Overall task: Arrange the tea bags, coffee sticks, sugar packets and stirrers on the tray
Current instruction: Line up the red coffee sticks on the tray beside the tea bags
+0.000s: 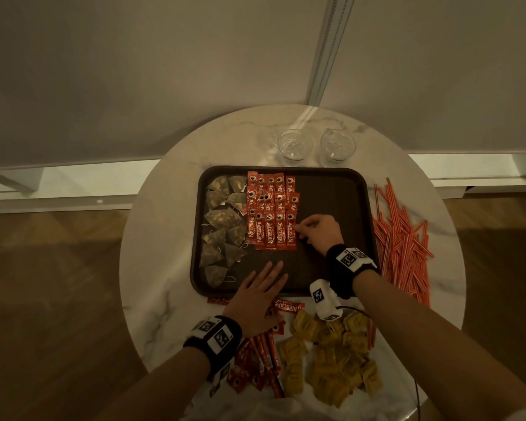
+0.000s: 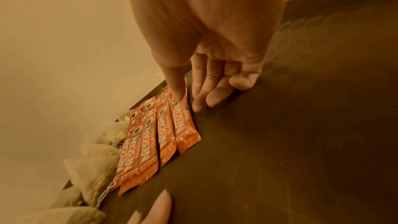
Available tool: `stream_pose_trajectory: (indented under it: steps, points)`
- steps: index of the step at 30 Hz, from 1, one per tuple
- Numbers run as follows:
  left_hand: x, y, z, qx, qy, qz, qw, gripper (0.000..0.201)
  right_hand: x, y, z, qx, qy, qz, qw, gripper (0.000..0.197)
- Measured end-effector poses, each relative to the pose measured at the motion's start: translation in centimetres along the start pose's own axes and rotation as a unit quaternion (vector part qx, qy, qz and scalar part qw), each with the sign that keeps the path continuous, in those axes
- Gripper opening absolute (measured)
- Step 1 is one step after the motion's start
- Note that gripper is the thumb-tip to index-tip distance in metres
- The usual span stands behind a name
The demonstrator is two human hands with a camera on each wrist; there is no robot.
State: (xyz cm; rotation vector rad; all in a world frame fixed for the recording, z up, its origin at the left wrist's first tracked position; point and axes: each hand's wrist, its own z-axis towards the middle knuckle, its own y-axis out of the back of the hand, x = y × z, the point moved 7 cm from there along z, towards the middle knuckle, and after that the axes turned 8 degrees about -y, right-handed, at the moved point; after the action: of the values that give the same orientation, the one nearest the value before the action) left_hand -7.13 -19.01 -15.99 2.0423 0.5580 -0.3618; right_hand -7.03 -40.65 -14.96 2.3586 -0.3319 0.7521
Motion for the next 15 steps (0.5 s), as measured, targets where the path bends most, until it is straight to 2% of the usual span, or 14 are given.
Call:
stream_pose_trajectory:
  steps: [15]
  points:
    - [0.1, 0.0, 0.0, -0.017, -0.003, -0.016, 1.0, 0.086, 1.9, 0.3, 2.2, 0.016, -0.011, 0.011, 1.0, 0.021]
